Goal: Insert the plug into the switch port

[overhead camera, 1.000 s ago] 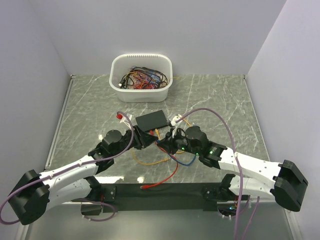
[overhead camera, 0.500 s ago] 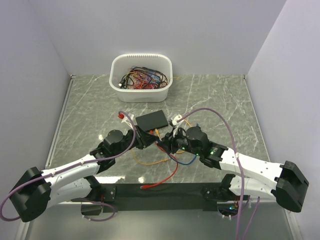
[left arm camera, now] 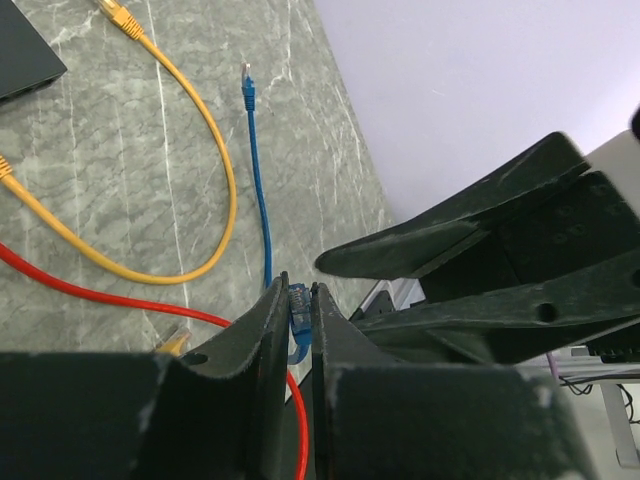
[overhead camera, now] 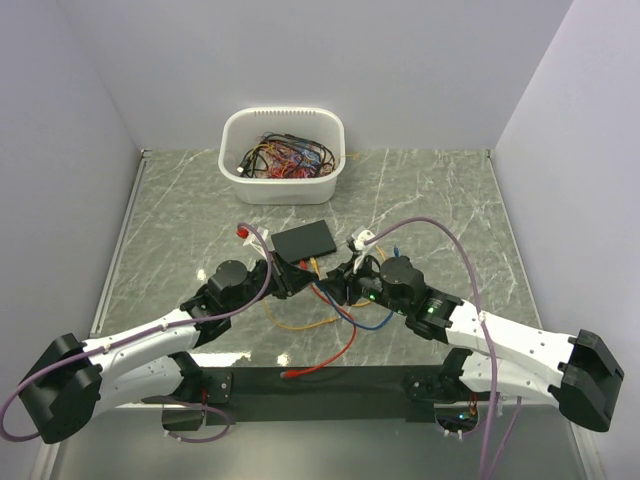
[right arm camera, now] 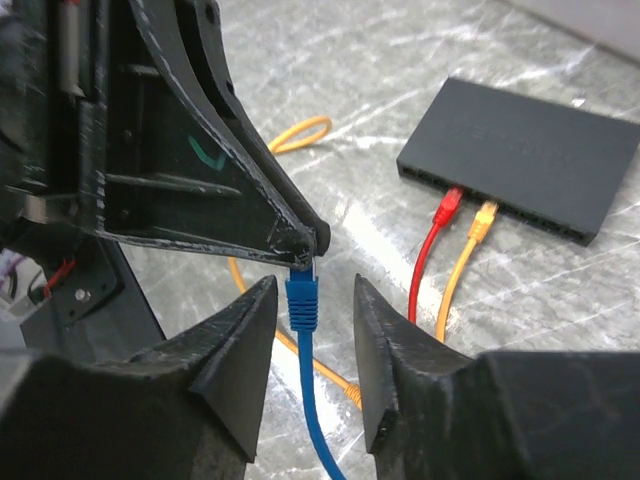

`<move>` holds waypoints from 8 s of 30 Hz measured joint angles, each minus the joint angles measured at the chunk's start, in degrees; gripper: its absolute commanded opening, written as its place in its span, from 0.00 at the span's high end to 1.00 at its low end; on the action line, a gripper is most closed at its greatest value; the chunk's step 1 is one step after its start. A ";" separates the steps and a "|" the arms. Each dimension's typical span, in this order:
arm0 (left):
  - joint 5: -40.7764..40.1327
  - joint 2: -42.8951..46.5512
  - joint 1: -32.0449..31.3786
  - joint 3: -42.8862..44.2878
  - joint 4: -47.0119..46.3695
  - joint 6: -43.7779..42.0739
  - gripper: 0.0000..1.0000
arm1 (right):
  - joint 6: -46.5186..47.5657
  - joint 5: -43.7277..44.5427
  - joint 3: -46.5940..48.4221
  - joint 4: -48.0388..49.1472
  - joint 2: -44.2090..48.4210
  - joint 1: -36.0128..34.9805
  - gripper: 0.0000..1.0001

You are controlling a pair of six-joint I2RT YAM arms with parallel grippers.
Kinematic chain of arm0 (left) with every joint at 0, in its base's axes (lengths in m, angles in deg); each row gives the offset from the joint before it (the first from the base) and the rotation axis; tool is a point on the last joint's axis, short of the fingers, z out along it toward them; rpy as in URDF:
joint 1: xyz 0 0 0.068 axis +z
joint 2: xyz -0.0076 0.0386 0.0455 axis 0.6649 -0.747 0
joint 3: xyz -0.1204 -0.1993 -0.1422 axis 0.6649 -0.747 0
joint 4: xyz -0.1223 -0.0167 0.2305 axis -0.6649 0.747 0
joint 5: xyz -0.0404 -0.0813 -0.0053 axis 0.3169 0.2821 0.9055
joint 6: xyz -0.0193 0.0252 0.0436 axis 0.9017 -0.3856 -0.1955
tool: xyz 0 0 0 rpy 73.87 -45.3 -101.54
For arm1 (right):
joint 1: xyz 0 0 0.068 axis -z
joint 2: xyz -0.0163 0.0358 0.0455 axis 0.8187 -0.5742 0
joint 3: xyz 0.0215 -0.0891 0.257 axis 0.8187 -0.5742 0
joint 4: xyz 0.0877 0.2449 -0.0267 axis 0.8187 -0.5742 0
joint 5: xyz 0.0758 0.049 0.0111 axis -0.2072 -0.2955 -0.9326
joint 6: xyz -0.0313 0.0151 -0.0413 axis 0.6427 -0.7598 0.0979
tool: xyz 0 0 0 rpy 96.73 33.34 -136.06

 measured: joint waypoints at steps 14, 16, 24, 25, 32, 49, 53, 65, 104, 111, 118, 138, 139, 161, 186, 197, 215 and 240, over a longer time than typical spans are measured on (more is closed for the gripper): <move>-0.76 0.00 -0.07 0.04 0.81 -0.11 0.99 | -0.22 -1.33 0.00 0.22 -3.54 0.00 0.63; -0.76 -0.02 -0.07 0.04 0.81 -0.11 0.99 | -0.20 -1.36 0.00 0.22 -3.58 0.00 0.64; -0.83 -0.02 -0.07 0.04 0.87 -0.20 1.00 | -0.20 -2.12 0.00 0.26 -4.70 0.00 0.67; -0.85 -0.02 -0.07 0.07 0.87 -0.31 0.99 | -0.20 -2.19 0.00 0.26 -4.79 0.00 0.68; -1.20 -0.02 -0.07 0.07 0.90 -0.35 0.99 | -0.22 -2.40 0.02 0.44 -4.87 -0.04 0.78; -7.39 -1.68 -0.26 5.25 9.11 -5.95 0.34 | -1.14 3.91 1.68 -1.70 -7.39 -0.13 1.00; -12.66 -1.68 0.74 7.19 12.70 -8.94 0.09 | -2.21 8.33 4.04 -5.33 -9.88 0.52 1.00; -17.62 -9.33 15.06 4.61 -1.53 -16.46 0.01 | -4.96 13.81 10.56 -12.44 -20.09 3.80 1.00; 27.69 -56.46 29.86 29.57 -14.03 -23.28 0.12 | -6.05 13.14 29.77 -21.68 -48.98 8.57 1.00; 29.05 -57.72 29.92 29.70 -16.79 -23.21 0.12 | -6.38 14.03 30.75 -21.70 -49.77 8.76 1.00; 30.29 -58.93 29.92 30.49 -18.62 -23.19 0.12 | -6.97 14.51 30.75 -21.70 -49.79 9.01 1.00; 32.28 -61.26 30.03 31.78 -21.57 -23.17 0.13 | -7.54 14.51 32.02 -21.77 -49.79 9.03 1.00; 32.37 -61.31 30.03 31.85 -21.59 -23.17 0.13 | -7.54 14.56 32.39 -21.81 -49.79 9.03 1.00; 36.46 -63.34 30.12 33.99 -22.62 -24.24 0.12 | -7.54 15.63 33.75 -21.68 -51.87 10.54 1.00; 36.76 -64.26 29.68 34.82 -22.77 -26.10 0.12 | -7.52 13.79 35.50 -22.51 -52.48 10.56 1.00; 36.79 -64.52 29.64 35.10 -22.58 -27.06 0.13 | -6.43 14.91 37.59 -24.33 -53.29 10.56 1.00; 37.83 -65.61 29.64 36.65 -21.42 -29.75 0.13 | -4.24 17.16 38.05 -23.47 -54.27 10.56 1.00; 41.24 -68.15 28.92 41.35 -17.64 -35.60 0.15 | 6.12 13.51 36.17 -17.77 -54.73 10.36 1.00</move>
